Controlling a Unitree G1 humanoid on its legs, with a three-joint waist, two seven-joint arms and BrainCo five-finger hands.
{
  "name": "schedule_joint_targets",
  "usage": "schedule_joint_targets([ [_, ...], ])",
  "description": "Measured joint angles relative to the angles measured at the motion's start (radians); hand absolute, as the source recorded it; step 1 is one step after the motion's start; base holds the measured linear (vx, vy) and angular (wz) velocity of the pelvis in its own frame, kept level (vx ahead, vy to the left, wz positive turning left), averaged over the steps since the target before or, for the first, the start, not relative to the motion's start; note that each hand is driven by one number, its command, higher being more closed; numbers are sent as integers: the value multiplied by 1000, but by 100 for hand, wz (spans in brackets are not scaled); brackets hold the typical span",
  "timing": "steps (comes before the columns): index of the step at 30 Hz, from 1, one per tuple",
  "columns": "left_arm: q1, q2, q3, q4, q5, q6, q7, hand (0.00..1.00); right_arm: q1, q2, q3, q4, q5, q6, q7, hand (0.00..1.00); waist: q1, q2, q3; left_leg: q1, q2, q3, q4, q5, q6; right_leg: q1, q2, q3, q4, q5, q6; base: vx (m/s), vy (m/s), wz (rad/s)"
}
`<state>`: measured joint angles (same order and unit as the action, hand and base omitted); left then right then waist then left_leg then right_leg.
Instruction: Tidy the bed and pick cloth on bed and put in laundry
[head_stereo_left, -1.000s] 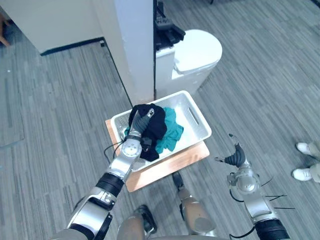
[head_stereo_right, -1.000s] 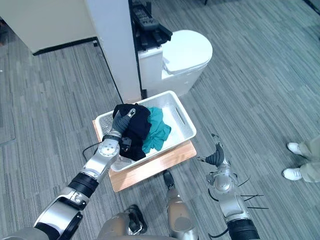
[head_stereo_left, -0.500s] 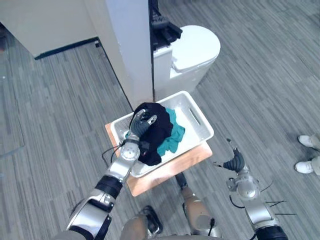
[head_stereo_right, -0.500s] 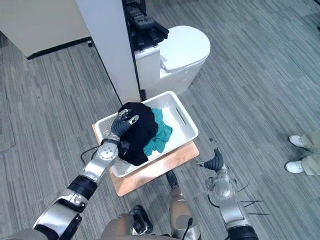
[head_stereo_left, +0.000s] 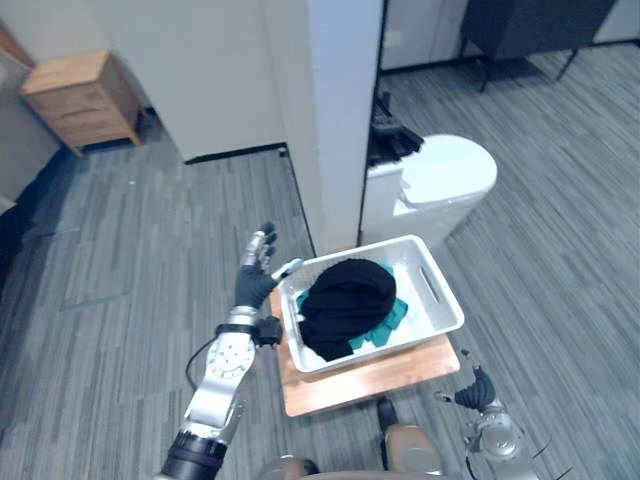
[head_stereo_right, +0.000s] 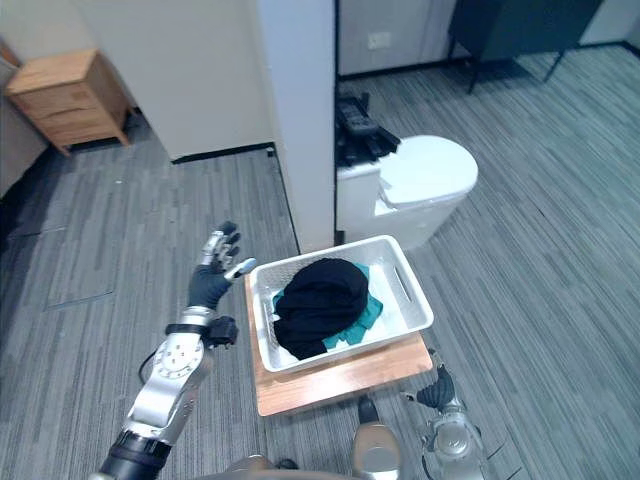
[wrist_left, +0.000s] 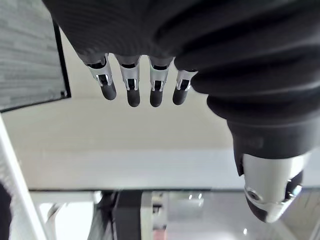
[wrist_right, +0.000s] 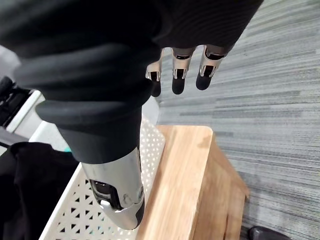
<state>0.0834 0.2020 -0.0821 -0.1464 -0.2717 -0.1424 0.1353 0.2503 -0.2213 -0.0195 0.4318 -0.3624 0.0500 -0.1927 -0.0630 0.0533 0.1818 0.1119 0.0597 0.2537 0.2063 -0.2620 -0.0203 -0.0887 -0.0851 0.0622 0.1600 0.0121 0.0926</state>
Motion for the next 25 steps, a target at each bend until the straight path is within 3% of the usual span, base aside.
schedule_joint_targets([
  [6, 117, -45, 95, -31, -138, 16, 93, 0, -73, -1, -100, 196, 80, -2, -1, 0, 24, -13, -64, 8, -29, -36, -91, 58, 7, 50, -27, -37, -136, 70, 5, -28, 16, 17],
  [8, 129, -44, 152, 69, -201, 60, 152, 0, -111, 0, -129, 271, 132, -4, -1, 0, 31, -22, -71, 7, -30, -59, -105, 67, 2, 70, -28, -62, -178, 89, 0, -20, -28, 21],
  [11, 153, -53, 204, 259, -241, 94, 175, 0, -139, 0, -181, 348, 185, -14, -4, 0, 38, -25, -87, 9, -26, -71, -125, 76, -5, 82, -26, -82, -205, 98, -4, 5, -44, 15],
  [14, 188, -69, 250, 506, -251, 87, 161, 0, -143, -1, -256, 417, 216, -54, -7, 0, 50, -34, -99, 9, -23, -88, -153, 89, -8, 88, -22, -104, -227, 103, -1, 41, -46, 15],
  [19, 238, -72, 285, 814, -261, 34, 57, 0, -158, -2, -308, 488, 259, -108, -17, 0, 55, -51, -107, 42, -21, -89, -179, 101, -12, 124, -20, -123, -254, 107, 0, 54, -18, 9],
  [25, 228, -73, 284, 975, -165, 25, -7, 0, -198, 22, -352, 538, 275, -87, -18, 0, 53, -55, -113, 62, -24, -78, -192, 101, -12, 135, -22, -117, -258, 107, 1, -24, -7, -4],
])
